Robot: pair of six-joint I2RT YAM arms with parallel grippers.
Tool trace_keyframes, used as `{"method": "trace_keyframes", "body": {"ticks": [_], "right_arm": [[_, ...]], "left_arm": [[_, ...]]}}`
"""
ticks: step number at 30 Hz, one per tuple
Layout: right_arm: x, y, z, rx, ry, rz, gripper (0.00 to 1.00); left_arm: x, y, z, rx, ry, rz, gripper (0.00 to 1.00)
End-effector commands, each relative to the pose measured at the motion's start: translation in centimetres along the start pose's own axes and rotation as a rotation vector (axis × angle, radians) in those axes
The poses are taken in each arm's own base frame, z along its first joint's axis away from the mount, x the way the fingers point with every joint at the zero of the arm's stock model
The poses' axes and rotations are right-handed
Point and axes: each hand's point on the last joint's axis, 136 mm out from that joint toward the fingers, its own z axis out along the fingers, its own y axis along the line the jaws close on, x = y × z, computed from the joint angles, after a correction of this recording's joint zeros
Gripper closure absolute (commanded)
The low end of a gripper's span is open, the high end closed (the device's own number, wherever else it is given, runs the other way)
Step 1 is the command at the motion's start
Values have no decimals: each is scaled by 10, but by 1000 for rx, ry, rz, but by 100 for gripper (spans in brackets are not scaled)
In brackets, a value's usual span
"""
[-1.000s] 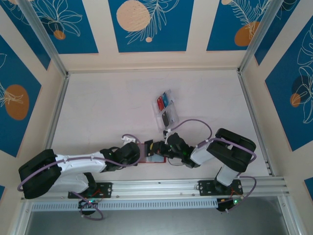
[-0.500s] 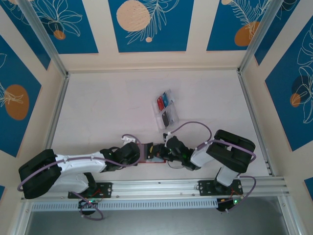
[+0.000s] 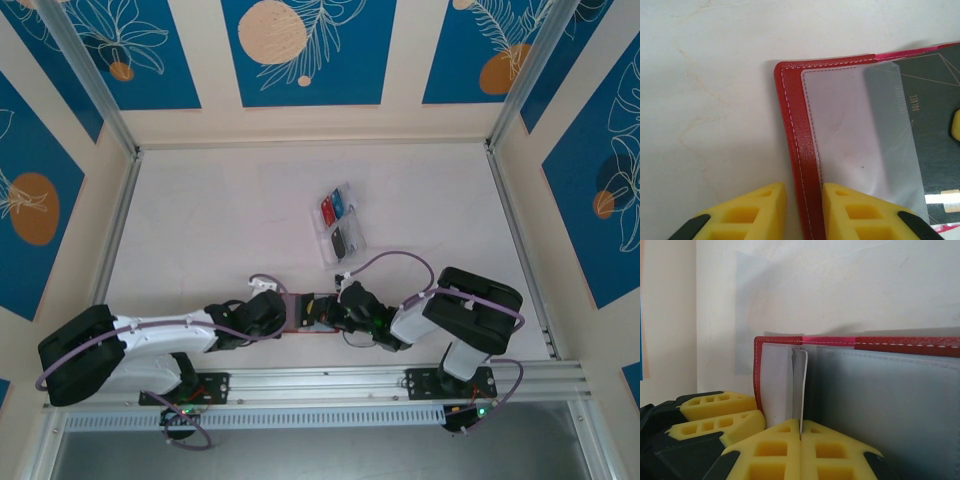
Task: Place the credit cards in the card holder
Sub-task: Insert the credit card into the card slot.
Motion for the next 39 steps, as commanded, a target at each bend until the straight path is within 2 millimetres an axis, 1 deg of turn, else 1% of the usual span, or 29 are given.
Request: {"method": "trace_keyframes", "body": {"ticks": [1,7,15,21,25,27,29,34,39], "right_arm": [[13,-26,4,101,43,3,100],[16,-23,10,87,55,6,100],[28,-23,21,92,80,6,100],[33,-19,28,86,110,-12,99],[32,-17,24,111,137,-46,91],[34,-21,21,151,161,-69,86],[36,-20,17,155,181,-84,79],[37,-10,14,171,243,-125,68],[31,0,6,183,275,-159,61]], "left_arm": [[32,19,4,-55,106,23,75],[33,20,3,-56,108,23,75],[31,17,3,-47,104,23,75],[30,17,1,-44,96,19,74],[29,20,-3,-47,86,10,73],[28,21,-4,-48,79,4,72],[29,24,-5,-53,78,3,72],[29,25,-4,-59,76,3,72],[29,25,-5,-60,76,7,72]]}}
